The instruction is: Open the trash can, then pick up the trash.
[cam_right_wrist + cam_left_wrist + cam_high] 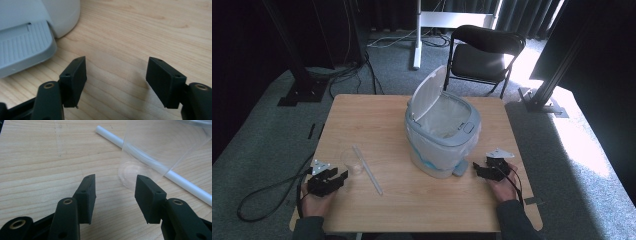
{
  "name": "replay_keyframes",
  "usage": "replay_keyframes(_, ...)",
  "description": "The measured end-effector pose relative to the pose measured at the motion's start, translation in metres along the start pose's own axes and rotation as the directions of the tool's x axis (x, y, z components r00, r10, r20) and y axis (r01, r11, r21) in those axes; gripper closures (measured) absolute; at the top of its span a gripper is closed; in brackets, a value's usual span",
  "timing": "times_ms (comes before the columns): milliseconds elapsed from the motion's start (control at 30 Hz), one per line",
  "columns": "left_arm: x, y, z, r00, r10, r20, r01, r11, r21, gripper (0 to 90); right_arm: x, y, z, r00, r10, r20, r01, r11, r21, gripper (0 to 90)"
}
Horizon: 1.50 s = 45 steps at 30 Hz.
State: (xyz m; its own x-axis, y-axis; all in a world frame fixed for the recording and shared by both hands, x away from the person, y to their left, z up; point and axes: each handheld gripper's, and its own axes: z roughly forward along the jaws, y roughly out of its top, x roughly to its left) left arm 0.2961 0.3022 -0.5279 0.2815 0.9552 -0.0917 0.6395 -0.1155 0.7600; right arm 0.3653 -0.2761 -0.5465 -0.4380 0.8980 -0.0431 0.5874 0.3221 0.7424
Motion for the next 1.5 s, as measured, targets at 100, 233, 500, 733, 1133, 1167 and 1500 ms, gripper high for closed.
replay_keyframes(100, 0.000, 0.000, -0.001, 1.0000, 0.000, -0.003, 0.000, 1.0000, -0.002, 51.1, -0.003, -0.001, 0.001, 0.9998, 0.021, -0.005, -0.021, 1.000, -0.007, 31.5)
replay_keyframes(233, 0.000, 0.000, -0.001, 1.0000, -0.008, 0.005, 0.008, 1.0000, -0.004, 50.8, -0.003, -0.001, 0.001, 0.9995, 0.029, -0.010, -0.029, 1.000, -0.004, 31.3)
replay_keyframes(500, 0.002, 0.001, -0.008, 0.9996, -0.024, 0.012, 0.025, 0.9992, -0.030, 50.3, -0.005, -0.001, 0.001, 0.9989, 0.041, -0.021, -0.041, 0.999, -0.001, 31.1)
replay_keyframes(733, 0.001, 0.006, -0.016, 0.9996, -0.023, 0.016, 0.024, 0.9982, -0.055, 49.8, -0.005, -0.001, 0.001, 0.9988, 0.044, -0.023, -0.044, 0.999, 0.000, 30.7)
replay_keyframes(1133, 0.005, 0.016, -0.040, 0.9983, -0.053, 0.024, 0.056, 0.9903, -0.128, 49.2, -0.005, -0.001, 0.001, 0.9986, 0.047, -0.025, -0.047, 0.999, 0.001, 30.1)
replay_keyframes(1167, 0.004, 0.016, -0.041, 0.9983, -0.053, 0.025, 0.055, 0.9896, -0.133, 49.2, -0.005, -0.001, 0.001, 0.9986, 0.047, -0.025, -0.047, 0.999, 0.001, 30.2)
replay_keyframes(1500, 0.002, 0.030, -0.058, 0.9994, -0.023, 0.024, 0.027, 0.9833, -0.180, 49.1, -0.005, -0.001, 0.001, 0.9985, 0.049, -0.024, -0.049, 0.999, 0.001, 30.1)
